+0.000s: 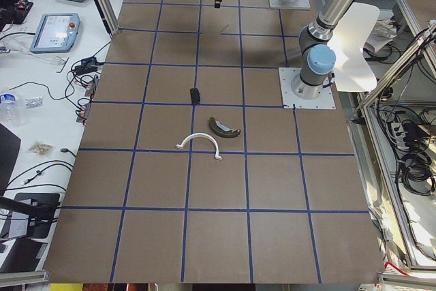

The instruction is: Place bearing gear from tray to pile

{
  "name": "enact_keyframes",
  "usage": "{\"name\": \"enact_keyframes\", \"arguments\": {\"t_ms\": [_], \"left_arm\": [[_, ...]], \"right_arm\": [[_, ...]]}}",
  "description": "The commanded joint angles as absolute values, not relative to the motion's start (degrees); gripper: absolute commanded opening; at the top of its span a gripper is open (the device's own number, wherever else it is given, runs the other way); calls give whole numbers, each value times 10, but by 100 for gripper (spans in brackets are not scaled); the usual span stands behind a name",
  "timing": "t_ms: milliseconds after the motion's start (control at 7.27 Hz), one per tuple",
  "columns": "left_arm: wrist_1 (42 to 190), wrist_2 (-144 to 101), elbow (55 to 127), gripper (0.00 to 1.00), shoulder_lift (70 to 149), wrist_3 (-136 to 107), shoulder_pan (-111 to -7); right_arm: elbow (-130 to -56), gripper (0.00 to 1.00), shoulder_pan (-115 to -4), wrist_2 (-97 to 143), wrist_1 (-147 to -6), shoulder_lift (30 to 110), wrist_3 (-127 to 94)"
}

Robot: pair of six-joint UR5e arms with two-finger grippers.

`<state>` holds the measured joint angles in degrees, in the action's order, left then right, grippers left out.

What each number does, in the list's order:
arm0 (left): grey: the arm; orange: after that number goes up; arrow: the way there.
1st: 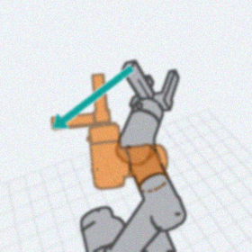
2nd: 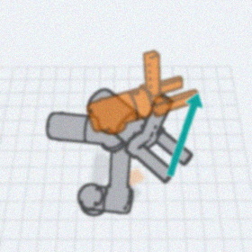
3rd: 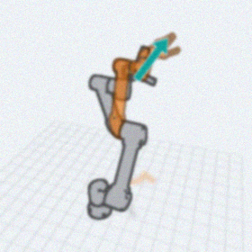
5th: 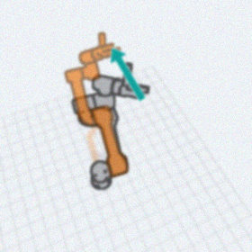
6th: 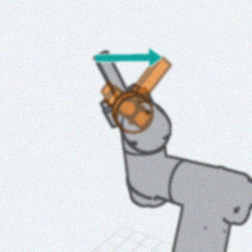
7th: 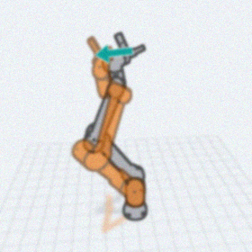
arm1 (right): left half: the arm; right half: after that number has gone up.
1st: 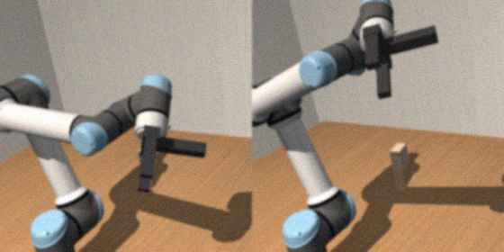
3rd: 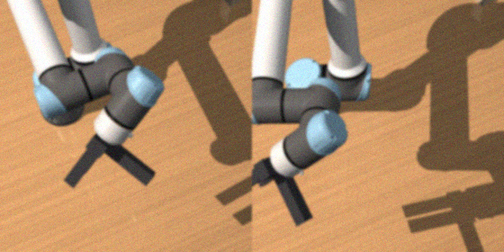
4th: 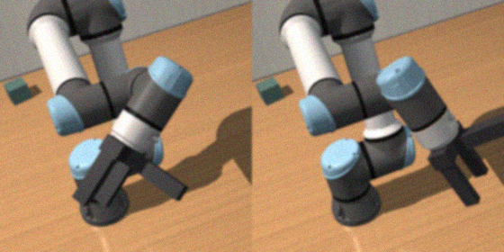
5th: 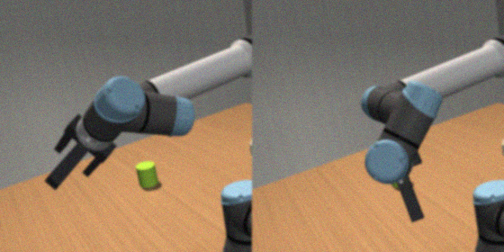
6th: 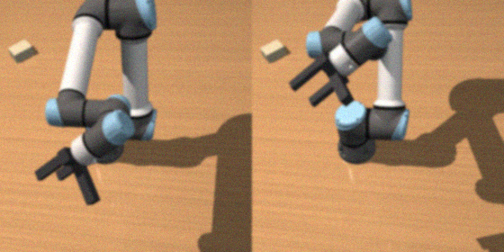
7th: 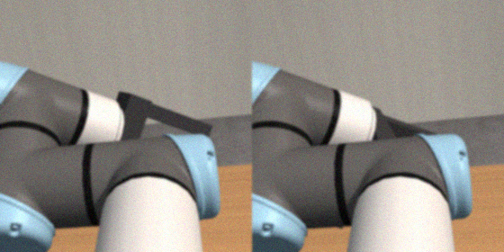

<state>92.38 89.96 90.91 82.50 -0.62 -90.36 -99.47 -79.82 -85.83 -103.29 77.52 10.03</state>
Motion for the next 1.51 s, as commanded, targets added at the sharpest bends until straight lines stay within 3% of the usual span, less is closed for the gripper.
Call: {"name": "enact_keyframes", "arguments": {"t_ms": [0, 550, 1101, 1239, 1376], "left_arm": [[924, 899, 910, 100, 824, -6, -904], [924, 900, 910, 100, 824, -6, -904], [925, 899, 909, 100, 824, -6, -904], [925, 899, 909, 100, 824, -6, -904], [924, 900, 910, 100, 824, -6, -904]], "right_arm": [[-1013, 0, -936, -835, -1102, 761, -119], [-1028, 0, -1107, -831, -1305, 658, -371], [-1027, 0, -1160, -782, -1330, 616, -416], [-1026, 15, -1164, -783, -1357, 608, -418], [-1021, 67, -1163, -786, -1358, 609, -419]]}}
